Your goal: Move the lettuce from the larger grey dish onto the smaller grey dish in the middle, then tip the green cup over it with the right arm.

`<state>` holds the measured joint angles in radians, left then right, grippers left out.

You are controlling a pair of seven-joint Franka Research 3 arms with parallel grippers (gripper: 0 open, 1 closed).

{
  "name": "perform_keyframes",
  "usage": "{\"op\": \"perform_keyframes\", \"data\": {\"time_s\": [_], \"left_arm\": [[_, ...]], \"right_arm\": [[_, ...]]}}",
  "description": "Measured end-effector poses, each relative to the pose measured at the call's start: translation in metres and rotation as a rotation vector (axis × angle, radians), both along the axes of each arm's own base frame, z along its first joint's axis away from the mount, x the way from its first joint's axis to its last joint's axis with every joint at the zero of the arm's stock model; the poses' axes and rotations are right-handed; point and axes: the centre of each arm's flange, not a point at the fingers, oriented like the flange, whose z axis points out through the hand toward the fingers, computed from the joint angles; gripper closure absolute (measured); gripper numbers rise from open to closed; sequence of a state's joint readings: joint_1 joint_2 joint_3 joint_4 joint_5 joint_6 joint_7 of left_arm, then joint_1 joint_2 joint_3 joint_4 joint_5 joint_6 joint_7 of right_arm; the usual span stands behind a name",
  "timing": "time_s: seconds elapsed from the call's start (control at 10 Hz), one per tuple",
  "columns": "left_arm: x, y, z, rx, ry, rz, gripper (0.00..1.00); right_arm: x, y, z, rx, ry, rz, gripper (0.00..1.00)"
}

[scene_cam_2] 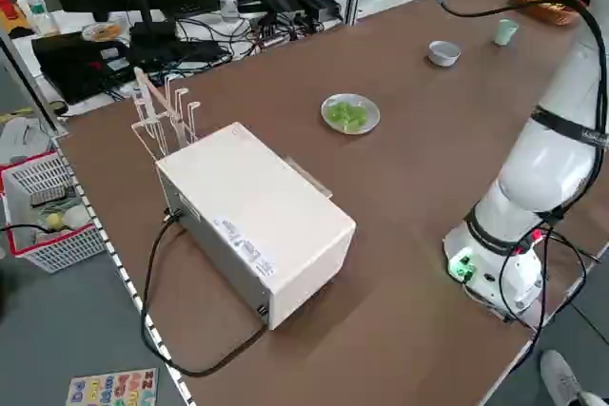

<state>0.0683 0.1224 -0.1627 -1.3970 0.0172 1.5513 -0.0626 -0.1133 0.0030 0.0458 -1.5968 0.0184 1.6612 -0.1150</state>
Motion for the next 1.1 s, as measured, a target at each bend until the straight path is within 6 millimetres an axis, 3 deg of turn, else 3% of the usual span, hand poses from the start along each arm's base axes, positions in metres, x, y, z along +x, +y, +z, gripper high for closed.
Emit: {"op": "perform_keyframes", "data": {"time_s": [0.3,0.5,0.8,1.0,1.1], "left_arm": [[-0.001,-0.005,0.0,-0.001,0.001,-0.006,0.0],[0.002,-0.026,-0.018,-0.041,0.037,0.007,0.0],[0.02,-0.084,-0.088,-0.098,0.051,0.069,0.0],[0.013,-0.117,-0.145,-0.106,0.062,0.082,0.01],[0.007,-0.12,-0.174,-0.102,0.074,0.097,0.01]], "right_arm": [[0.0,0.0,0.0,0.0,0.002,0.0,0.0],[-0.002,0.0,-0.002,0.001,0.022,0.007,0.0],[-0.005,-0.014,-0.003,0.079,0.02,0.146,0.0],[-0.007,-0.047,-0.004,0.192,-0.043,0.353,0.0],[-0.008,-0.068,-0.012,0.254,-0.091,0.48,0.0]]}}
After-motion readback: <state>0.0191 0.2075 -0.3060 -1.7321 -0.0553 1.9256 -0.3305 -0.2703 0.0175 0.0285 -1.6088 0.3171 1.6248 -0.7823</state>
